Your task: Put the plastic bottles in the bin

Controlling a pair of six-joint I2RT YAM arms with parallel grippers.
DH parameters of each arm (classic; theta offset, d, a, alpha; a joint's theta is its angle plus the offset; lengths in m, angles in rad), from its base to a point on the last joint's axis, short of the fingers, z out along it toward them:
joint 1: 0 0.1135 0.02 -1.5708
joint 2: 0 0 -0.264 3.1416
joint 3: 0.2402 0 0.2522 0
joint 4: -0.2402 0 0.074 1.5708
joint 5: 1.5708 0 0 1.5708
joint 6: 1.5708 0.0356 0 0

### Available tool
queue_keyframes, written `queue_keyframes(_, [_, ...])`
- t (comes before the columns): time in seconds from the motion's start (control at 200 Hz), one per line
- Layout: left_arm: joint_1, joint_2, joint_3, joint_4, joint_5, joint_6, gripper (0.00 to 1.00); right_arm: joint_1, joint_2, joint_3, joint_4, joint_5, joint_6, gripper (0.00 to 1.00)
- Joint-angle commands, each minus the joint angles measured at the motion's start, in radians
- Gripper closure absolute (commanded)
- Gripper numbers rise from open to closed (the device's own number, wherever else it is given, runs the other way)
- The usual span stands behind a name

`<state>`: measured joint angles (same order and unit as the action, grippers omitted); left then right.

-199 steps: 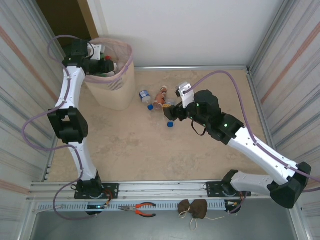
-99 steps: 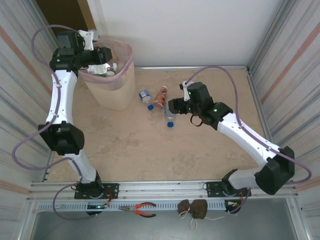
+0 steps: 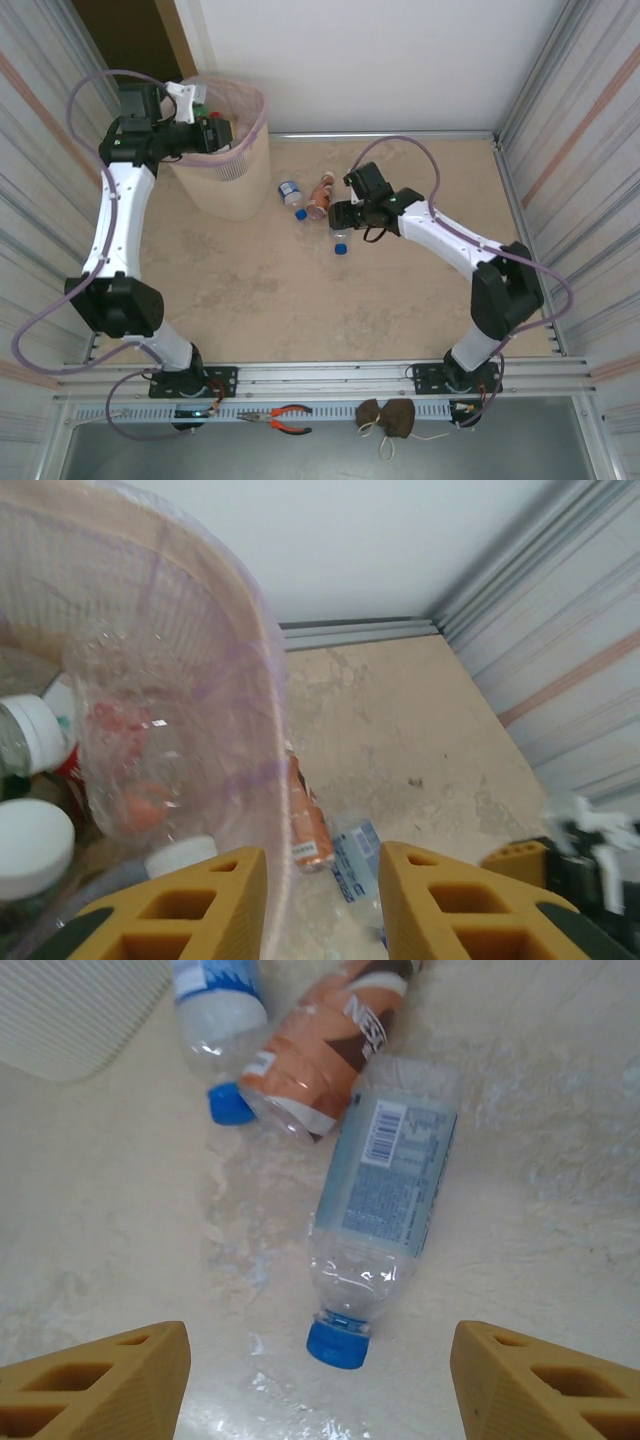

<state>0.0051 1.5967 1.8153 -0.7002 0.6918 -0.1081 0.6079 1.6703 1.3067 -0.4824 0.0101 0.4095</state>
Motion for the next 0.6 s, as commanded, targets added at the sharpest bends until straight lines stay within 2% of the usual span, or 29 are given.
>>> queue_keyframes(0.0, [-0.001,-0.095,-0.041,0.010,0.022,0.013,0.63,-0.005,0.069,0.035,-0.037,-0.012,0.062,0.33])
queue_keyframes(0.311, [-0.001,-0.176,-0.125,0.044,0.038,-0.011,0.62,0.012,0.212,-0.001,0.017,-0.045,0.129,0.37])
queue_keyframes(0.596, [-0.001,-0.194,-0.153,0.063,0.048,-0.024,0.62,0.015,0.283,-0.032,0.059,-0.044,0.146,0.48])
